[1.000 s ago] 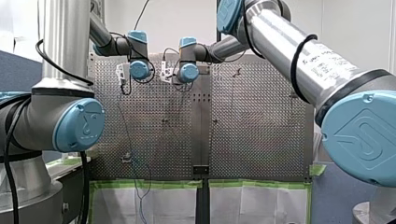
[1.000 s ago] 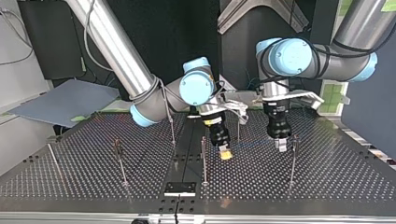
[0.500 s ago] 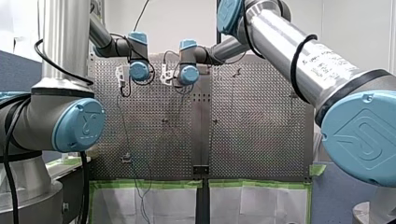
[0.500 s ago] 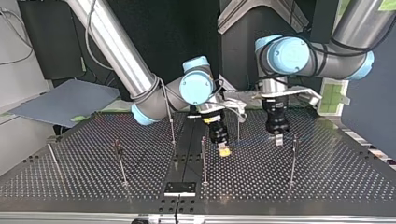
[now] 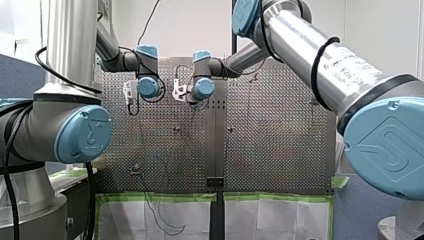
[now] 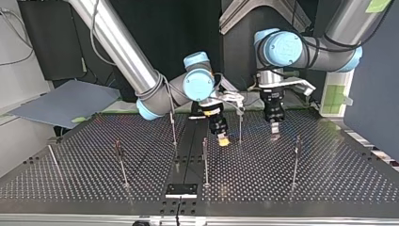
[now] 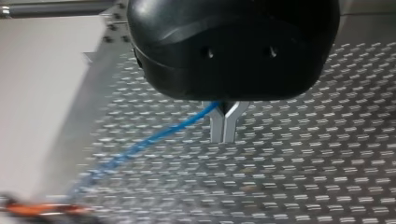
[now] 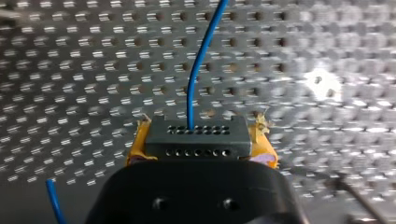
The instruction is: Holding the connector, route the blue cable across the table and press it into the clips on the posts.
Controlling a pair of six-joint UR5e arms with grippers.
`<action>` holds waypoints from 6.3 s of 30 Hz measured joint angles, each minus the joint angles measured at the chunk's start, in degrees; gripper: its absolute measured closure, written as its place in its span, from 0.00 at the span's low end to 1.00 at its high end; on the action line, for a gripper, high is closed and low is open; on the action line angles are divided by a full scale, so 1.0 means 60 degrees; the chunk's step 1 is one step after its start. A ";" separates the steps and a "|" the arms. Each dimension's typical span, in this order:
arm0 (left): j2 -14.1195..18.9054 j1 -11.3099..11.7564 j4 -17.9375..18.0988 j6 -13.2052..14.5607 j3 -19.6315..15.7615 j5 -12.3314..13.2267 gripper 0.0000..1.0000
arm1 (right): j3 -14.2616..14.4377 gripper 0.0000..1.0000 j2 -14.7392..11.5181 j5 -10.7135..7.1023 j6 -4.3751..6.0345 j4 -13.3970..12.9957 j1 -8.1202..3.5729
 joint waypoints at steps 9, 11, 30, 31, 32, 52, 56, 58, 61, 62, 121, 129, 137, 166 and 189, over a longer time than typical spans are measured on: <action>-0.0735 -0.0078 0.0366 -0.0168 -0.0803 0.0005 0.98 | 0.0608 1.00 -0.0009 0.0026 -0.0019 0.0123 0.0001; -0.0804 -0.0082 0.0463 -0.0205 -0.0915 0.0032 0.98 | 0.0709 1.00 -0.0009 0.0031 -0.0025 0.0126 0.0001; -0.2181 -0.0143 0.1235 -0.0360 -0.0992 0.0418 0.98 | 0.2066 1.00 -0.0024 -0.0108 -0.0238 0.0115 0.0006; -0.2250 -0.0138 0.1288 -0.0385 -0.0988 0.0428 0.98 | 0.2076 1.00 -0.0024 -0.0130 -0.0230 0.0114 0.0000; -0.2327 -0.0126 0.1342 -0.0423 -0.0984 0.0451 0.98 | 0.2083 1.00 -0.0024 -0.0148 -0.0222 0.0112 -0.0008; -0.3286 -0.0008 0.1850 -0.0887 -0.0611 0.0895 0.98 | 0.2112 1.00 0.0003 -0.0610 -0.0076 0.0067 -0.0290; -0.3344 0.0048 0.1870 -0.0946 -0.0487 0.0895 0.98 | 0.2115 1.00 0.0004 -0.0631 -0.0075 0.0058 -0.0412; -0.3350 0.0079 0.1872 -0.0959 -0.0420 0.0903 0.98 | 0.2116 1.00 0.0004 -0.0634 -0.0075 0.0040 -0.0470; -0.3352 0.0130 0.1873 -0.0968 -0.0314 0.0928 0.98 | 0.2116 1.00 0.0005 -0.0643 -0.0075 -0.0016 -0.0534; -0.3357 0.0152 0.1874 -0.0975 -0.0277 0.0945 0.98 | 0.2117 1.00 0.0005 -0.0660 -0.0075 -0.0036 -0.0546; -0.4539 0.0584 -0.0694 -0.0951 0.2062 0.0511 0.00 | 0.2115 1.00 0.0020 -0.1660 0.0145 -0.1068 -0.1389; -0.4429 0.0374 -0.1326 -0.0944 0.1565 0.0258 0.00 | 0.2116 1.00 0.0020 -0.1667 0.0145 -0.1040 -0.1425; -0.3910 0.0126 -0.1486 -0.1019 0.0896 0.0304 0.00 | 0.2118 1.00 0.0020 -0.1664 0.0145 -0.1019 -0.1447; -0.3057 -0.0243 -0.0586 -0.1724 0.0537 -0.0239 0.00 | 0.2117 1.00 0.0020 -0.1673 0.0145 -0.0829 -0.1435; -0.2009 -0.0573 -0.0192 -0.1768 -0.1136 -0.0158 0.00 | 0.2118 1.00 0.0020 -0.1673 0.0154 -0.0829 -0.1442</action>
